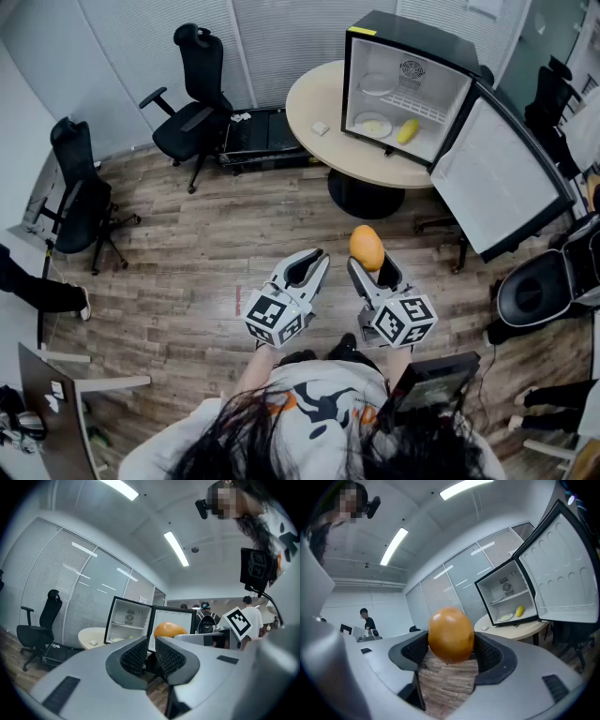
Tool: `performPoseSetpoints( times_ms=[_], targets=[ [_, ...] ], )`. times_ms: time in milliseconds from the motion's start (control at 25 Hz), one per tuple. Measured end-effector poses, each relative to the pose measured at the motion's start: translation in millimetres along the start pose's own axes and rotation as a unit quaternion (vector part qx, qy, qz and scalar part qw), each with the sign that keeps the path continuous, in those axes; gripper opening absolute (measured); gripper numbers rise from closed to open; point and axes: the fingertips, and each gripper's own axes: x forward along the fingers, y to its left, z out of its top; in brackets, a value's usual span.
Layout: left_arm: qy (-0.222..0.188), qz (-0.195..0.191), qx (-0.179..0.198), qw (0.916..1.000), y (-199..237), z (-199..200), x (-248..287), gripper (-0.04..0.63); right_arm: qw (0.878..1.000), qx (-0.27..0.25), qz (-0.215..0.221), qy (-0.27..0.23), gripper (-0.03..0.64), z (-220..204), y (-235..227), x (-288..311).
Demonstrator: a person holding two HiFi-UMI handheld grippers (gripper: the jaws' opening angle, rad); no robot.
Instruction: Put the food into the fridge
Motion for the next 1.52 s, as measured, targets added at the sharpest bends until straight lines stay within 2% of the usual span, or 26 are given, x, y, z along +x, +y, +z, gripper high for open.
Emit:
performPoseSetpoints(
  times_ms=[720,1520],
  targets=[
    [0.011,0.002,0.003,0.9999,3,-2,25,0.051,1.000,0.015,-0.003,-0.006,0.311,12,-26,6],
    [0.012,0.015,0.012,0.9997,-16,-12,127,0.051,0.999,0.008,0.026,0.016,0.311,39,-115,12]
  ],
)
